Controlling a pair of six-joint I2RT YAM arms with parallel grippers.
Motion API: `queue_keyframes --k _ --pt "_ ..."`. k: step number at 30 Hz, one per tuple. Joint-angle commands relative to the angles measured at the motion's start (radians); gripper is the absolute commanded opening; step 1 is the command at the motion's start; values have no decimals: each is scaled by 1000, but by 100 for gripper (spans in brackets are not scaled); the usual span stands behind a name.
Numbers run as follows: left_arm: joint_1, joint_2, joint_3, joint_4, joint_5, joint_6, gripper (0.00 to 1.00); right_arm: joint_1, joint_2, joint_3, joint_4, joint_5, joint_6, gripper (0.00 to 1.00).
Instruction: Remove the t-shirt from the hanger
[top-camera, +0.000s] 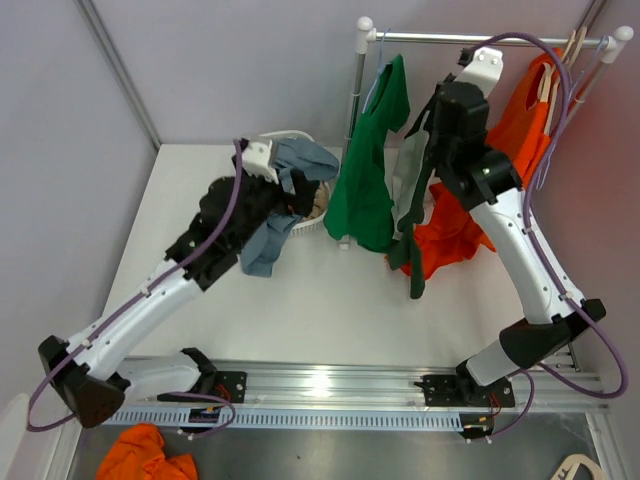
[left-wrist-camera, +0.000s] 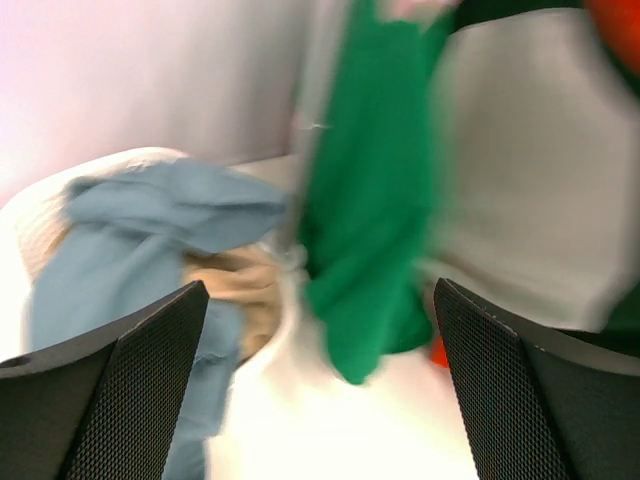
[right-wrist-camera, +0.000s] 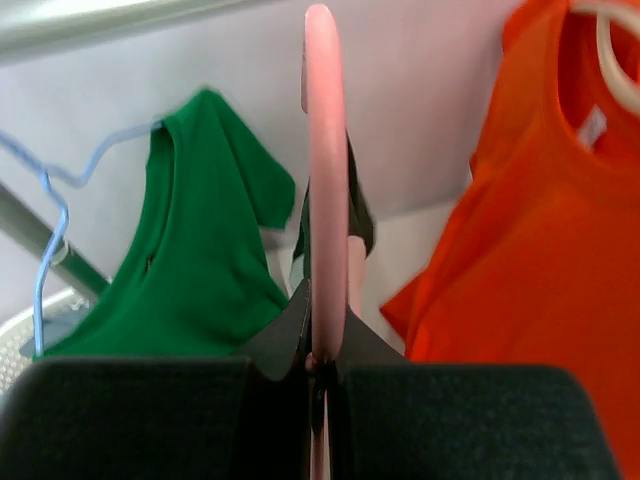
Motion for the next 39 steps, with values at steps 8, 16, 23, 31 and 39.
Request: queue_keyframes --k 8,16,23,31,39 --pt "-544 -237 -458 595 -218 468 99 109 -128 -31 -160 229 290 0" --pt "-778 -132 -633 945 -297 622 99 111 -171 -51 -193 178 347 0" --pt "-782 82 -549 1048 -352 634 99 117 -199 -77 -191 146 353 0" --pt "-756 226 -406 1022 -302 613 100 126 -213 -103 -170 131 355 0" --pt "-717 241 -340 914 -179 509 81 132 -206 -118 -142 121 344 0"
